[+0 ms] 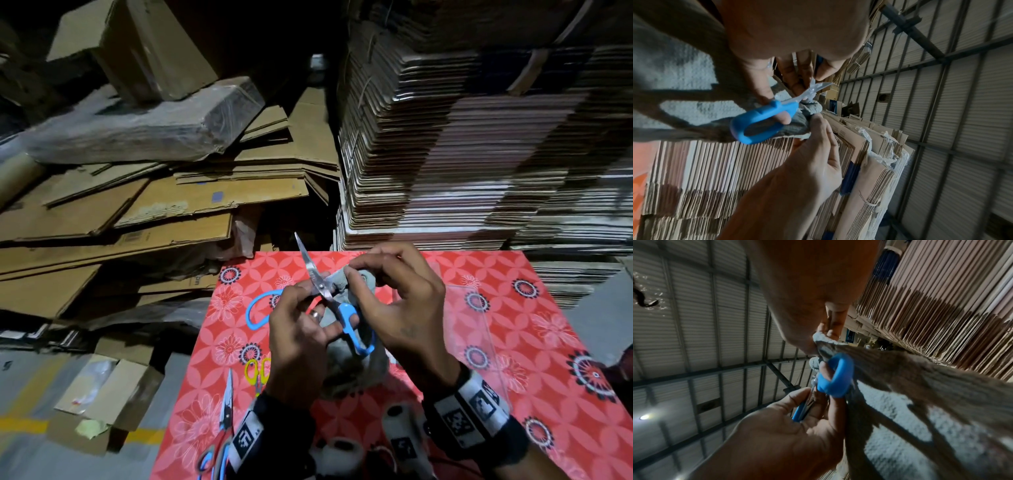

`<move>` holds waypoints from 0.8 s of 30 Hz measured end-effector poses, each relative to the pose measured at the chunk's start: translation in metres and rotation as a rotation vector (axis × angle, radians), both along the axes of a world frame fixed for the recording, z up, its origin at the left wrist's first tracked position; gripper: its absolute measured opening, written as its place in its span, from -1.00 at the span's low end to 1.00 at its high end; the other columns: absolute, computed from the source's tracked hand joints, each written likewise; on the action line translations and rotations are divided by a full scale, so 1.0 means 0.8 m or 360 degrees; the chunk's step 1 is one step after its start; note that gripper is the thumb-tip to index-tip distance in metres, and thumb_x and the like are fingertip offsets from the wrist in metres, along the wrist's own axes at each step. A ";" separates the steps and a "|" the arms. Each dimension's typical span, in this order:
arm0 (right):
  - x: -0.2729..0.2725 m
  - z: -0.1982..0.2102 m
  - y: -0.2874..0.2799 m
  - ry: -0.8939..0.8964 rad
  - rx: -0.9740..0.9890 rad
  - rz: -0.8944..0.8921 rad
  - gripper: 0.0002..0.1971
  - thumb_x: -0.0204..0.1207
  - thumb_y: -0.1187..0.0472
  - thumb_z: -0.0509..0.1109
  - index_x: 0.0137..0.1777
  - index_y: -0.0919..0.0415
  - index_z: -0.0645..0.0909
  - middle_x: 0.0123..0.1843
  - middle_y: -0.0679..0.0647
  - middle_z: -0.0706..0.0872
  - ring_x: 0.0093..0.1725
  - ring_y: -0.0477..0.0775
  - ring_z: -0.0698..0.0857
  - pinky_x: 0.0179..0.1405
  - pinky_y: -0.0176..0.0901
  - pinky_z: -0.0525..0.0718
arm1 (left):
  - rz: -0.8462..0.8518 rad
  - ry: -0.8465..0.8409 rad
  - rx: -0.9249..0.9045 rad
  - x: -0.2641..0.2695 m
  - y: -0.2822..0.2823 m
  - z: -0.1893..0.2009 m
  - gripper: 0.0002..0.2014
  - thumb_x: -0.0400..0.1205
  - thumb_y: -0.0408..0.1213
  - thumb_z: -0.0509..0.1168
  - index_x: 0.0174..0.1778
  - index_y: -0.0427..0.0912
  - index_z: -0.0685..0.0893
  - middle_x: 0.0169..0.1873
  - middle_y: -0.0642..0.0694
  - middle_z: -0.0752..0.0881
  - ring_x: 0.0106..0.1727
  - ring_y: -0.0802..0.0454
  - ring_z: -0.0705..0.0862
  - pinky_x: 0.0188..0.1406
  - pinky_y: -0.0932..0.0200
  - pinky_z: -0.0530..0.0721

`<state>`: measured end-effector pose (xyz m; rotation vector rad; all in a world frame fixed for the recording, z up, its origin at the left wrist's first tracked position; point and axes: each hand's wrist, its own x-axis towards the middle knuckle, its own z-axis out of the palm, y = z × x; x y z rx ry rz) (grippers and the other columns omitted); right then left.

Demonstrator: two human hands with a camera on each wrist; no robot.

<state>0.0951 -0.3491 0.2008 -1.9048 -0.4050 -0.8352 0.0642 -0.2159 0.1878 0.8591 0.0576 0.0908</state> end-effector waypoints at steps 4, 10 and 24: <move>-0.009 -0.009 0.008 0.0019 -0.0025 0.0118 -0.87 0.50 0.42 0.62 0.02 0.29 0.87 0.01 0.11 0.71 -0.03 -0.04 0.76 -0.08 -0.08 0.74 | 0.0039 0.0260 0.0024 0.008 0.008 -0.002 -0.83 0.77 -0.38 0.26 -0.13 -0.24 0.65 -0.29 -0.18 0.77 -0.36 0.01 0.80 -0.43 0.07 0.80; -0.010 -0.011 0.011 0.0045 -0.0106 0.0143 -0.79 0.43 0.37 0.73 0.06 0.26 0.88 -0.01 0.07 0.77 -0.01 -0.18 0.74 0.03 -0.42 0.63 | 0.0050 0.0009 0.0119 0.002 0.004 -0.006 -0.56 0.27 0.11 0.73 -0.19 -0.15 0.86 -0.12 -0.16 0.71 -0.04 0.01 0.85 -0.21 0.01 0.82; -0.012 -0.002 0.011 0.0146 0.0063 0.0098 -0.75 0.42 0.40 0.69 0.05 0.16 0.83 -0.11 -0.08 0.84 -0.11 -0.13 0.82 -0.11 -0.11 0.79 | -0.0012 -0.0058 0.0367 0.010 0.006 -0.001 -0.74 0.65 -0.24 0.25 -0.31 -0.08 0.77 -0.01 -0.47 0.51 0.17 -0.30 0.71 -0.03 -0.34 0.78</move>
